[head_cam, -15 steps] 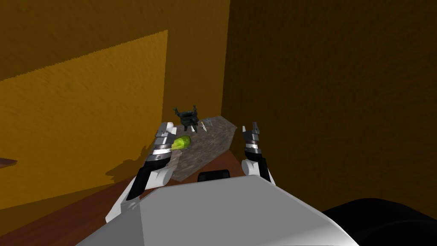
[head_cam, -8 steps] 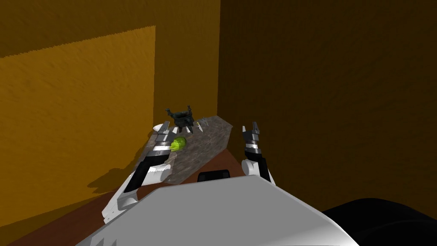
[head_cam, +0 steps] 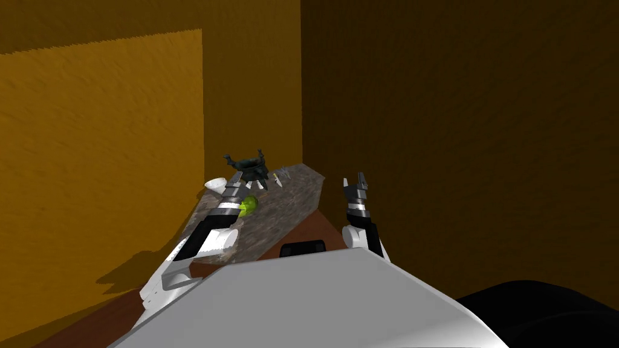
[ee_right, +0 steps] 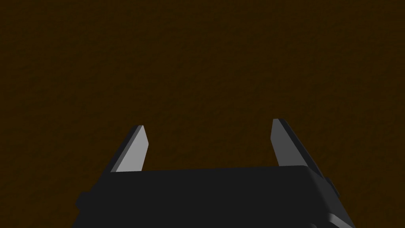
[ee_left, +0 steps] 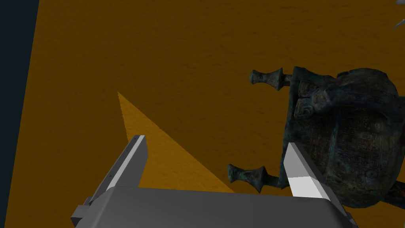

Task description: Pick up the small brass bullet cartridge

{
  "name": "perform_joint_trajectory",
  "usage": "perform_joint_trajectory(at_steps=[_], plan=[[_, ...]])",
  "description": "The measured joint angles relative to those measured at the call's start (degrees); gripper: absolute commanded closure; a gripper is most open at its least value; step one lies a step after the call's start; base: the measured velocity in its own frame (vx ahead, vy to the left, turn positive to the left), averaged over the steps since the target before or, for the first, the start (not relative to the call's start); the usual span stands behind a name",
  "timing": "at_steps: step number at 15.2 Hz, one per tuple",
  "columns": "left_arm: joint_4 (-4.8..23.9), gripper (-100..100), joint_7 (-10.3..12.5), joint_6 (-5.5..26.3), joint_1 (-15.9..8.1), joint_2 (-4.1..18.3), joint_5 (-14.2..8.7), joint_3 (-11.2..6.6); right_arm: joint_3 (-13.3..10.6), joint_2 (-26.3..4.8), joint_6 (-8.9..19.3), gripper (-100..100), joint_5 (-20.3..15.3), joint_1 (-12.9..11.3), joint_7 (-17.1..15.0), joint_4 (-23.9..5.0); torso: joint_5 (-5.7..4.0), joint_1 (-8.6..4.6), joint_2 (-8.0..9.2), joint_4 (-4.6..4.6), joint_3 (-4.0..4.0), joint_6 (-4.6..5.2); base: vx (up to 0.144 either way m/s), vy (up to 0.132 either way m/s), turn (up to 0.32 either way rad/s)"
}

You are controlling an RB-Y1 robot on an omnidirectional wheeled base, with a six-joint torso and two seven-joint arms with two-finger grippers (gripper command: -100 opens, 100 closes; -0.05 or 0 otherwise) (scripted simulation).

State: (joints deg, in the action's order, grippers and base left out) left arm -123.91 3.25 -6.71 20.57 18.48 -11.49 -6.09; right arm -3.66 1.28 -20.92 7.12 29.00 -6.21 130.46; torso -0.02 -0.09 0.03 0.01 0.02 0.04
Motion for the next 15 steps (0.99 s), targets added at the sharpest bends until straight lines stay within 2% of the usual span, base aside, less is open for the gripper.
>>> perform_joint_trajectory(at_steps=[7,11,15], plan=[[1.48,-100,2.62,7.79,-2.24,2.54,-1.60,-1.47,0.00,0.00,0.00,0,0.00,0.00,0.00,0.00,0.01,0.03,-0.02,-0.01,-0.01,-0.01,-0.001,-0.024,-0.098],[3.24,-100,4.46,12.40,-4.02,4.31,-2.76,-2.36,0.00,0.00,0.00,0,0.00,0.01,0.00,0.00,0.00,-0.01,-0.06,-0.02,-0.03,-0.02,0.008,-0.027,-0.092],[4.00,-100,5.89,16.62,-4.81,5.66,-3.74,-3.11,0.00,0.00,0.00,0,0.00,0.00,0.00,0.00,0.00,0.00,-0.06,-0.02,-0.03,-0.01,0.009,-0.022,-0.085]])
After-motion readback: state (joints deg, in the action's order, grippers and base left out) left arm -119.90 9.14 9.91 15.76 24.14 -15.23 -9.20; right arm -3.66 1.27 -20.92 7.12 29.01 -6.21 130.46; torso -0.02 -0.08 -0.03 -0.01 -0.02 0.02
